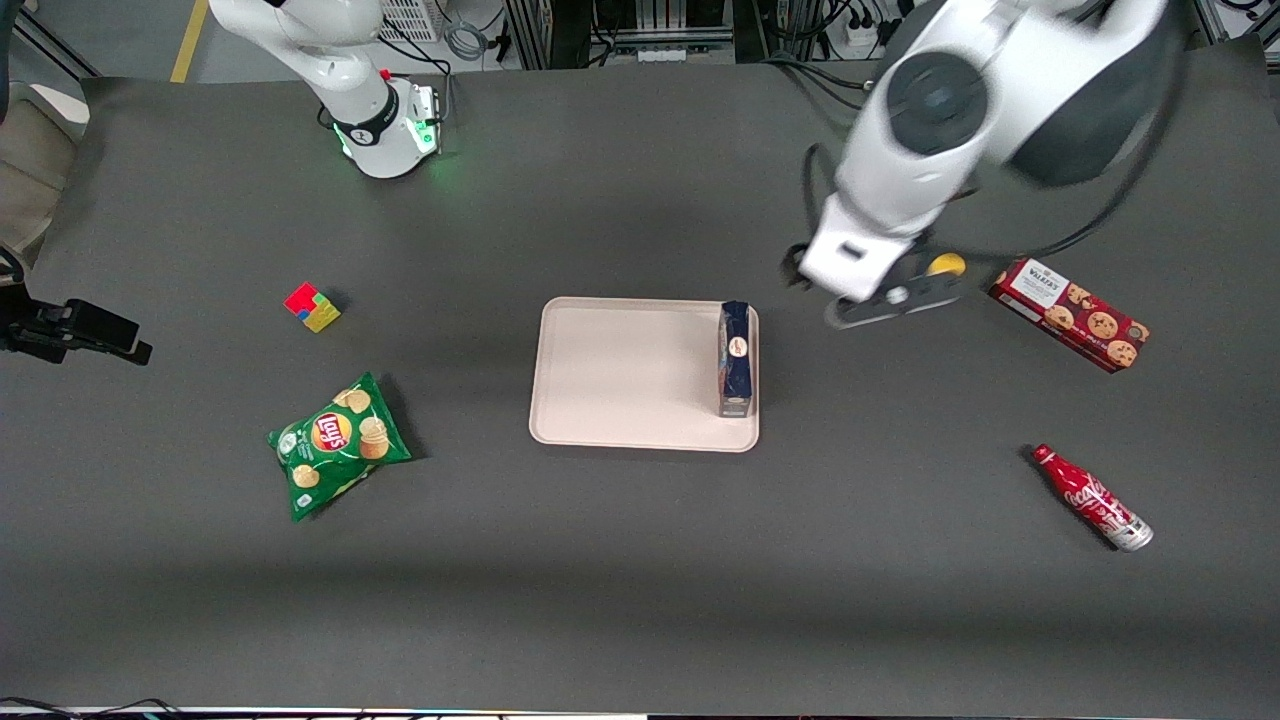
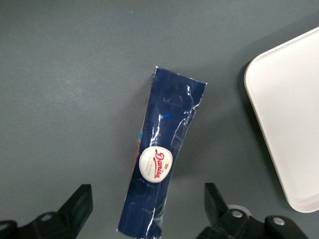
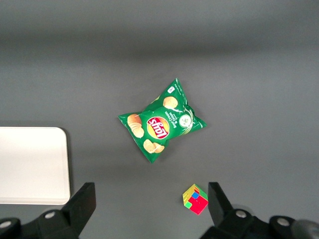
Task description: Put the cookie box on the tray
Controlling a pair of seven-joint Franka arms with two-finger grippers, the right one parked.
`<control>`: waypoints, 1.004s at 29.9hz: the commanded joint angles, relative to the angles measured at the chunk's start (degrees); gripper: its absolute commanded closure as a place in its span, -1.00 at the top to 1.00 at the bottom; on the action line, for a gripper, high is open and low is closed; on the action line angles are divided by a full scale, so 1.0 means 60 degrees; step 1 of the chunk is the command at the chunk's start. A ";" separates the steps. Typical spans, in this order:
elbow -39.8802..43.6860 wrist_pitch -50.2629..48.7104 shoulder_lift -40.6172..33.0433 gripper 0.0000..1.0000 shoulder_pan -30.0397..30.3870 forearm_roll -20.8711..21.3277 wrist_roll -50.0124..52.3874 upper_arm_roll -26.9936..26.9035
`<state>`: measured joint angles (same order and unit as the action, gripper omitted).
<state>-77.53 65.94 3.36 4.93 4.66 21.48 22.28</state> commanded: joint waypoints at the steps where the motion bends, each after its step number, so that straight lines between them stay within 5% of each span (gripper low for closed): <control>1: -0.0889 -0.0327 -0.1260 1.00 -0.0089 -0.0177 -0.1892 -0.1250; 13: -0.5196 0.2352 -0.4293 1.00 -0.0118 -0.0338 -0.3843 -0.2996; 30: -0.5316 0.2823 -0.4280 1.00 -0.0147 -0.0836 -0.3887 -0.3230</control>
<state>-108.31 81.73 -21.28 4.79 0.63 -0.98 3.48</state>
